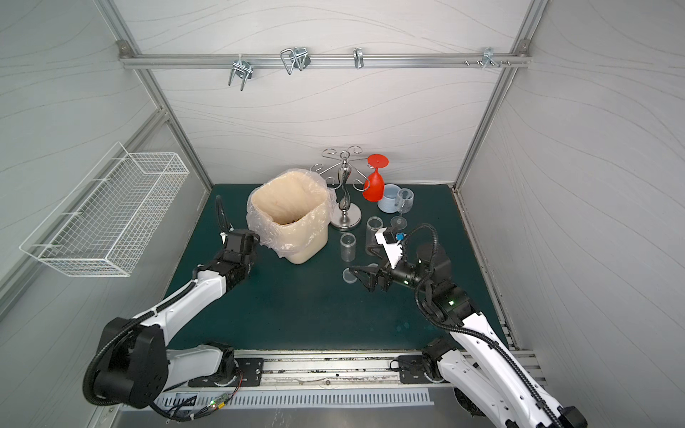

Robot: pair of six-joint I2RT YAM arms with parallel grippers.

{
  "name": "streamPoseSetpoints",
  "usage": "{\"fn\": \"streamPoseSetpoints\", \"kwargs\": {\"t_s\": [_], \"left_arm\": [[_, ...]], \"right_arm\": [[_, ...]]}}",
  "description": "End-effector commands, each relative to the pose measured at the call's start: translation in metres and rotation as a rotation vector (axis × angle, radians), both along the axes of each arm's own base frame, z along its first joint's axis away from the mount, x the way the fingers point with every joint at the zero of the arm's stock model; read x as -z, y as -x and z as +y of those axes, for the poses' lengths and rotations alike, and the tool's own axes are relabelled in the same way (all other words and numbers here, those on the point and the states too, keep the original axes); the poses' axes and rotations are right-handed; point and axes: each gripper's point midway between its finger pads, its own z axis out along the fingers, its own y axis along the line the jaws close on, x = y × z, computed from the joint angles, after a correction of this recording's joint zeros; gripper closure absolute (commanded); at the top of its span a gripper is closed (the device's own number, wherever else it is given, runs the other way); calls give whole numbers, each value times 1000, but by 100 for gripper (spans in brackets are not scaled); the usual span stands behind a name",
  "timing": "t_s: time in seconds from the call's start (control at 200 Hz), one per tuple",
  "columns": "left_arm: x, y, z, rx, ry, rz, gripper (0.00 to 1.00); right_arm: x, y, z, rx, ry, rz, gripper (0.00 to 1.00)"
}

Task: Empty the moldy dried flower tea in the jars
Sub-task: Place the jar at the center of the board.

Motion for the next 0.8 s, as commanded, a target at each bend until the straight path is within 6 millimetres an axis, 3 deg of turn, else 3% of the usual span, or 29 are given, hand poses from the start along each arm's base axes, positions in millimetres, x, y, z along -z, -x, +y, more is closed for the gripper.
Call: {"fn": "streamPoseSetpoints", "kwargs": {"t_s": [0.0,0.555,0.795], "left_arm": [[-4,11,-20,85,29,-6,88],[-4,62,-121,478,84,19,92],[9,83,-160,670,108,49,90]], "right_arm": [[-16,6,-2,-11,-9,-49,1],[-15,12,-5,-17,5,-29,1],[-13,11,-4,-17,24,-1,1]]}}
